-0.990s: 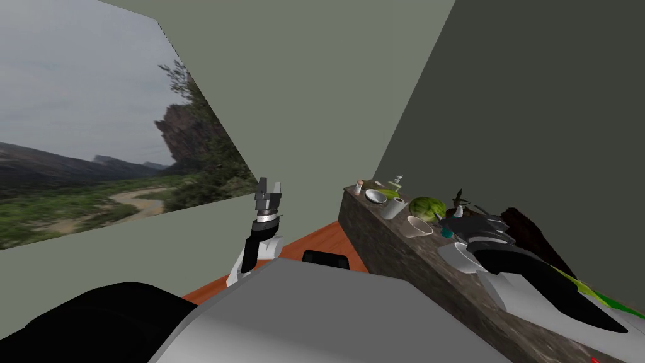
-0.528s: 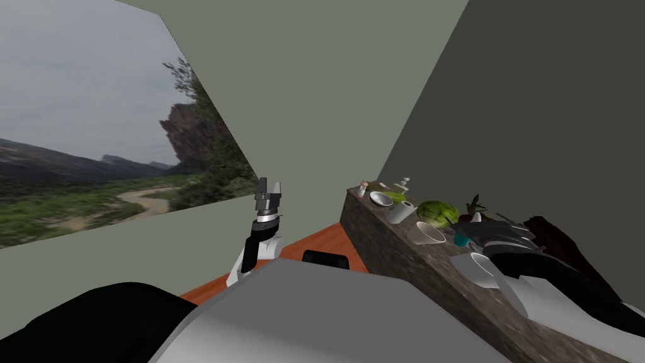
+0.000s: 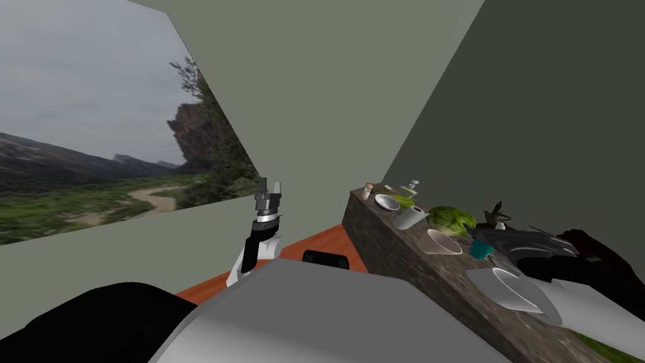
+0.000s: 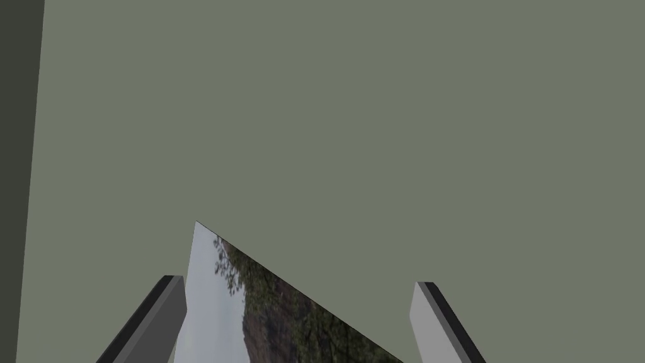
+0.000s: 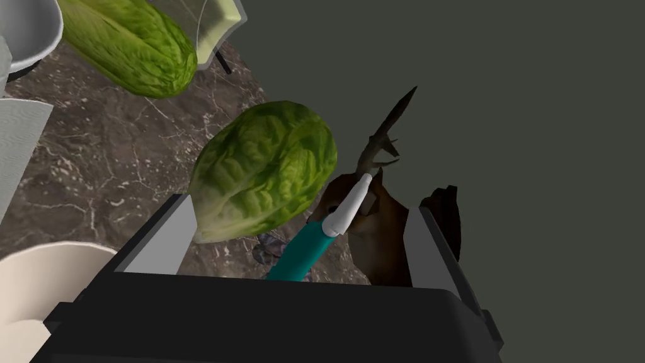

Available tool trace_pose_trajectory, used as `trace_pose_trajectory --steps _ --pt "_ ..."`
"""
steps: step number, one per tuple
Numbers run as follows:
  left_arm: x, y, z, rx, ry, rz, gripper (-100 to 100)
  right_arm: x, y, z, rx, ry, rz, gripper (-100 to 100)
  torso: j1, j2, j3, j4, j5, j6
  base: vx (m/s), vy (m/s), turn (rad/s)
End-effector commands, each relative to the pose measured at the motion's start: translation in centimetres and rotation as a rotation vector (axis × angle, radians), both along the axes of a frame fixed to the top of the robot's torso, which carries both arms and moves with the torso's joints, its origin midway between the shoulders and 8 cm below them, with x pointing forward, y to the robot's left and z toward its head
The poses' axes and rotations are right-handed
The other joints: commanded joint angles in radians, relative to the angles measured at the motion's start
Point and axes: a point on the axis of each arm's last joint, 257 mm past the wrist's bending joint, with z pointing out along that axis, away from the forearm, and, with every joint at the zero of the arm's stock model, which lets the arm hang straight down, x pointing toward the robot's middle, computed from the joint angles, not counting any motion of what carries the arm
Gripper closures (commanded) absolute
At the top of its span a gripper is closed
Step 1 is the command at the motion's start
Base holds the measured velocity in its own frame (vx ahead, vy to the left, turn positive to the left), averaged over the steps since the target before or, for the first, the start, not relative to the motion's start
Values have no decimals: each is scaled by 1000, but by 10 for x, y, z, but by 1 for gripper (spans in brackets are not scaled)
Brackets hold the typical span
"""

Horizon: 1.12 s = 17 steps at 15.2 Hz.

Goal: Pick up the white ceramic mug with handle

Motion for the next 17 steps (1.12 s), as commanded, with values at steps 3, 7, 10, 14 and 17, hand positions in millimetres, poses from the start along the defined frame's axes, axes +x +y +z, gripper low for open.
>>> trace_pose_trajectory --steps 3,7,10,14,17 --pt "0 0 0 0 0 0 0 -16 -13 -14 97 -4 -79 -100 0 0 0 0 0 0 42 3 38" --pt "0 0 0 0 0 0 0 -32 -25 -21 189 -19 -156 -100 -1 0 0 0 0 0 32 -3 49" --pt "0 0 0 0 0 0 0 -47 -35 -27 274 -44 -225 -100 -1 1 0 0 0 0 33 -10 57" --pt "0 0 0 0 0 0 0 -64 -42 -36 365 -60 -303 -100 -2 1 0 0 0 0 29 -16 39" --pt "0 0 0 0 0 0 0 -78 -47 -44 447 -84 -368 -100 -2 1 1 0 0 0 26 -19 36"
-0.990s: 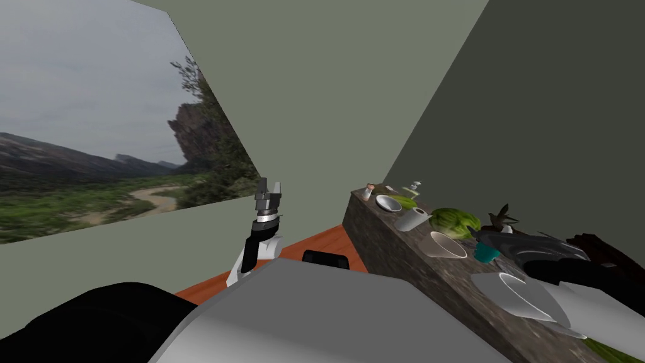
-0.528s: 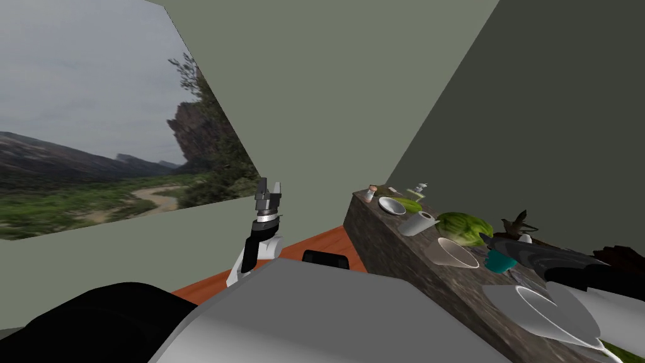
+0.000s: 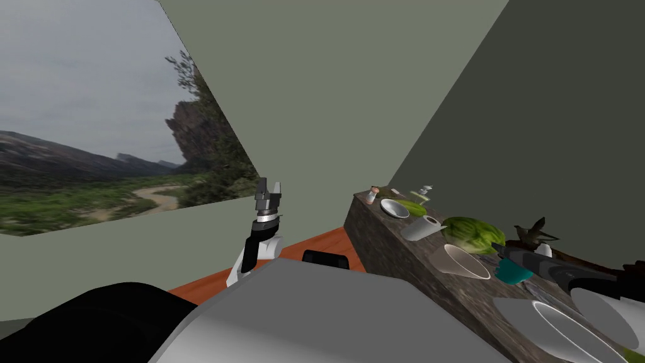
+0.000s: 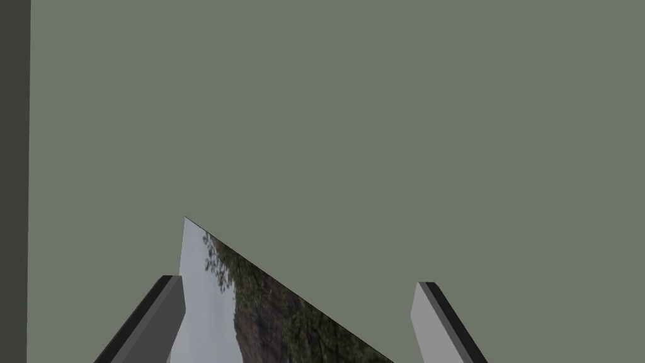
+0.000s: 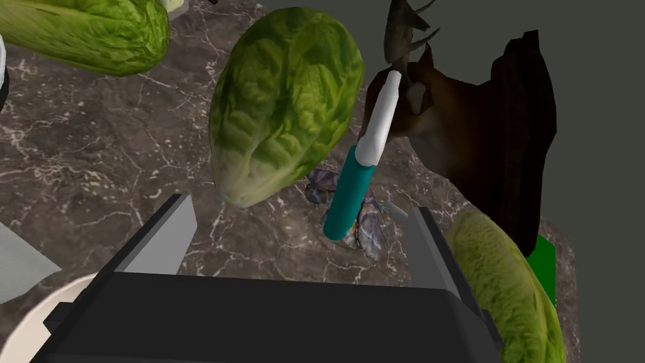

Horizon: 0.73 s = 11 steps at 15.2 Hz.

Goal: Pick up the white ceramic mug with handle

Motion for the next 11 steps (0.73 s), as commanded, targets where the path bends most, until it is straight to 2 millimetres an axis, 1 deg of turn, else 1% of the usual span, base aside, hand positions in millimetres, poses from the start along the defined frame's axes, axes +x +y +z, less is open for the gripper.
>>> trace_pose_trajectory --steps 1,2,3,6,7,9,10,11 --pt "0 0 0 0 0 0 0 -9 -1 -9 49 5 -43 -100 0 0 0 0 0 0 24 -21 28" --pt "0 0 0 0 0 0 0 -10 -1 -11 52 9 -46 -100 0 0 0 0 0 0 15 -15 5" --pt "0 0 0 0 0 0 0 -19 -4 -14 111 -25 -92 -100 0 1 0 0 0 0 26 -30 47" --pt "0 0 0 0 0 0 0 -27 -3 -22 140 -4 -120 -100 -1 0 0 0 0 0 27 -33 30" --pt "0 0 0 0 0 0 0 -34 -4 -26 200 -39 -166 -100 0 0 0 0 0 0 22 -33 32" --pt "0 0 0 0 0 0 0 -42 -2 -34 226 -16 -192 -100 -1 0 0 0 0 0 26 -42 39" --pt "0 0 0 0 0 0 0 -42 -2 -34 226 -15 -193 -100 -1 0 0 0 0 0 15 -23 1" --pt "0 0 0 0 0 0 0 -50 -1 -40 288 -46 -239 -100 -1 1 0 0 0 0 22 -39 24"
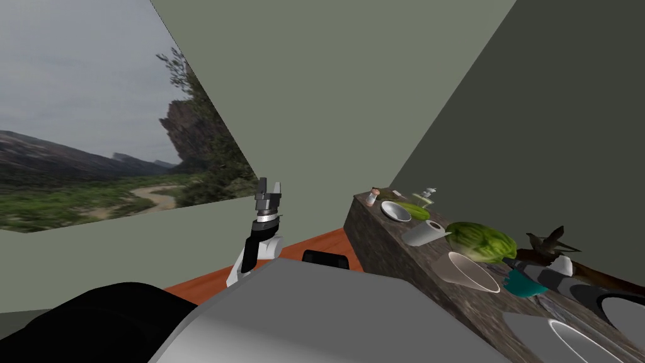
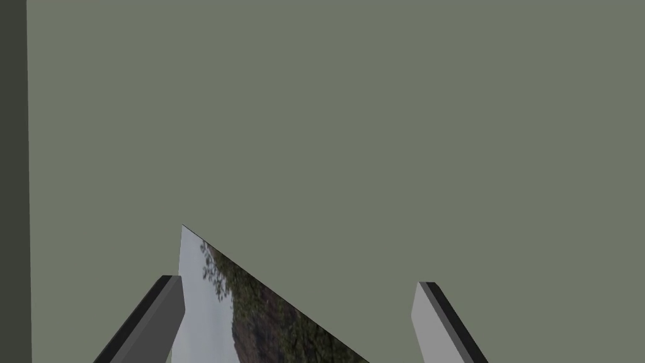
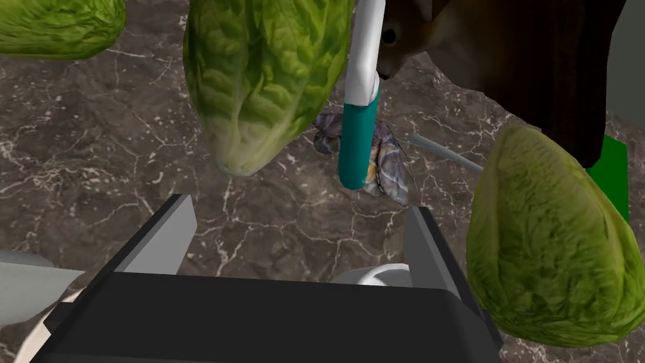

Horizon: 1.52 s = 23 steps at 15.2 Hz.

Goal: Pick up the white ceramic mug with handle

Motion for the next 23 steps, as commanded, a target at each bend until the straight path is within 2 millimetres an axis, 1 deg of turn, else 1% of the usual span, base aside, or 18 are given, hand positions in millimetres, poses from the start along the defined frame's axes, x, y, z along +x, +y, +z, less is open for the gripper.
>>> trace_pose_trajectory --steps 1,2,3,5,6,7,9,10,11,13,14,16,17,19,20,22,23 --pt "0 0 0 0 0 0 0 -11 4 -10 61 -8 -52 -100 0 0 0 0 0 0 29 -55 43" --pt "0 0 0 0 0 0 0 -15 5 -13 71 5 -60 -100 -1 0 0 0 0 0 26 -44 27" --pt "0 0 0 0 0 0 0 -21 7 -19 125 -26 -102 -100 -1 0 0 0 0 0 30 -57 38" --pt "0 0 0 0 0 0 0 -28 10 -25 152 -3 -125 -100 -2 -1 0 0 -1 0 29 -58 27" --pt "0 0 0 0 0 0 0 -29 10 -26 153 -1 -126 -100 -1 0 0 0 -1 0 12 -30 -2" --pt "0 0 0 0 0 0 0 -36 15 -33 213 -28 -174 -100 0 0 0 0 0 0 12 -46 23" --pt "0 0 0 0 0 0 0 -42 18 -38 232 -3 -188 -100 -1 0 0 0 0 0 22 -54 22" --pt "0 0 0 0 0 0 0 -42 18 -38 232 -3 -189 -100 -1 0 0 0 0 0 12 -31 3" --pt "0 0 0 0 0 0 0 -50 24 -46 293 -23 -235 -100 0 0 0 0 0 0 13 -52 20" --pt "0 0 0 0 0 0 0 -55 27 -50 309 -2 -247 -100 -2 0 0 0 0 0 18 -60 22" --pt "0 0 0 0 0 0 0 -60 34 -57 363 -23 -287 -100 -1 0 0 0 0 0 22 -73 15" --pt "0 0 0 0 0 0 0 -67 38 -62 382 3 -301 -100 -3 0 0 0 -1 0 30 -74 20" --pt "0 0 0 0 0 0 0 -72 45 -69 435 -12 -339 -100 -2 0 0 0 -1 0 18 -77 13" --pt "0 0 0 0 0 0 0 -78 50 -73 451 11 -351 -100 -3 0 0 0 -1 0 14 -73 16" --pt "0 0 0 0 0 0 0 -83 58 -80 504 4 -387 -100 -3 0 0 0 -1 0 13 -71 15" --pt "0 0 0 0 0 0 0 -88 62 -82 516 22 -396 -100 -3 0 0 0 -1 0 19 -74 10" --pt "0 0 0 0 0 0 0 -92 71 -89 564 18 -426 -100 -3 0 0 0 -1 0 14 -85 9"
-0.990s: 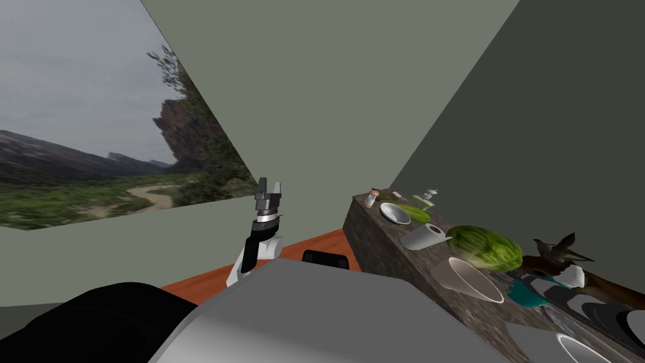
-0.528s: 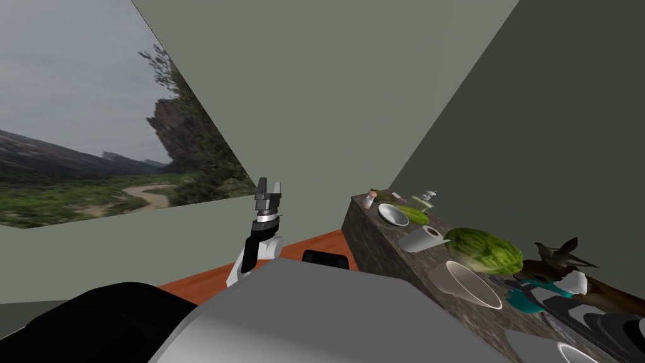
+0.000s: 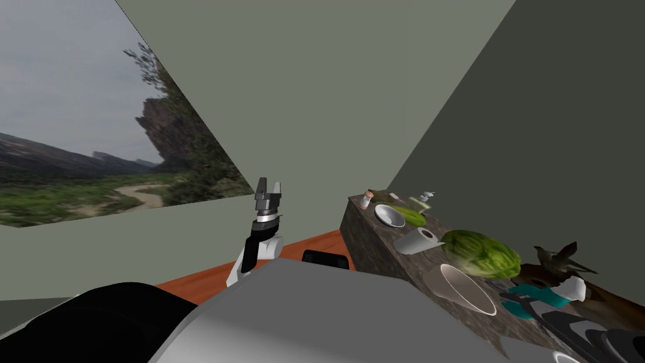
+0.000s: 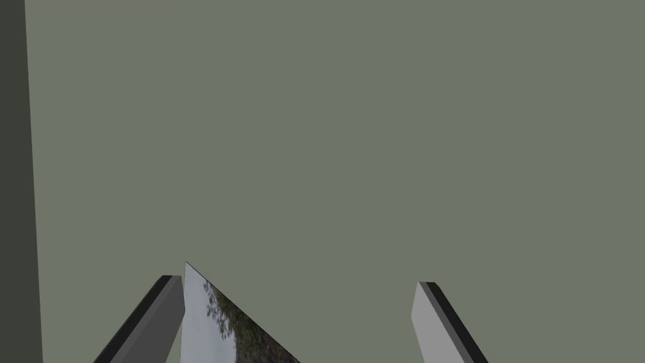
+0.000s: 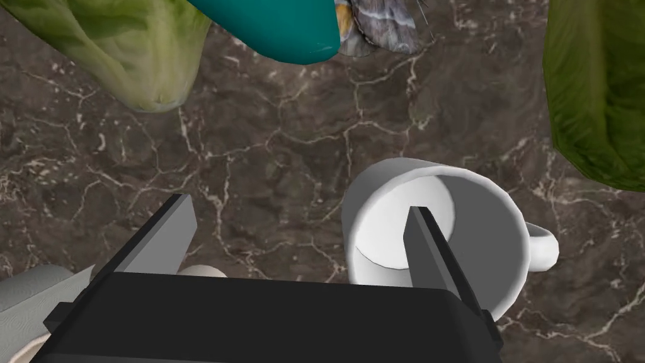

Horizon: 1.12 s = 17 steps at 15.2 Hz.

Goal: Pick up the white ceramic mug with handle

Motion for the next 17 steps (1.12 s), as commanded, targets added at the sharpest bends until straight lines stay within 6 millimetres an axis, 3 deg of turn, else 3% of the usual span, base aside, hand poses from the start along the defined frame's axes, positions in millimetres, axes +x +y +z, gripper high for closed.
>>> trace_pose_trajectory --steps 1,5,12,15,17 --pt "0 0 0 0 0 0 0 -8 10 -5 50 13 -30 -100 0 0 0 0 0 0 19 -95 16" --pt "0 0 0 0 0 0 0 -18 23 -14 114 33 -64 -100 1 0 0 0 0 0 18 -64 9" --pt "0 0 0 0 0 0 0 -45 65 -33 285 103 -138 -100 0 0 0 0 0 0 19 -76 7" --pt "0 0 0 0 0 0 0 -46 64 -32 287 106 -138 -100 2 0 0 0 0 0 6 -37 3" --pt "0 0 0 0 0 0 0 -48 61 -44 291 111 -135 -100 5 0 0 0 1 0 17 3 -33"
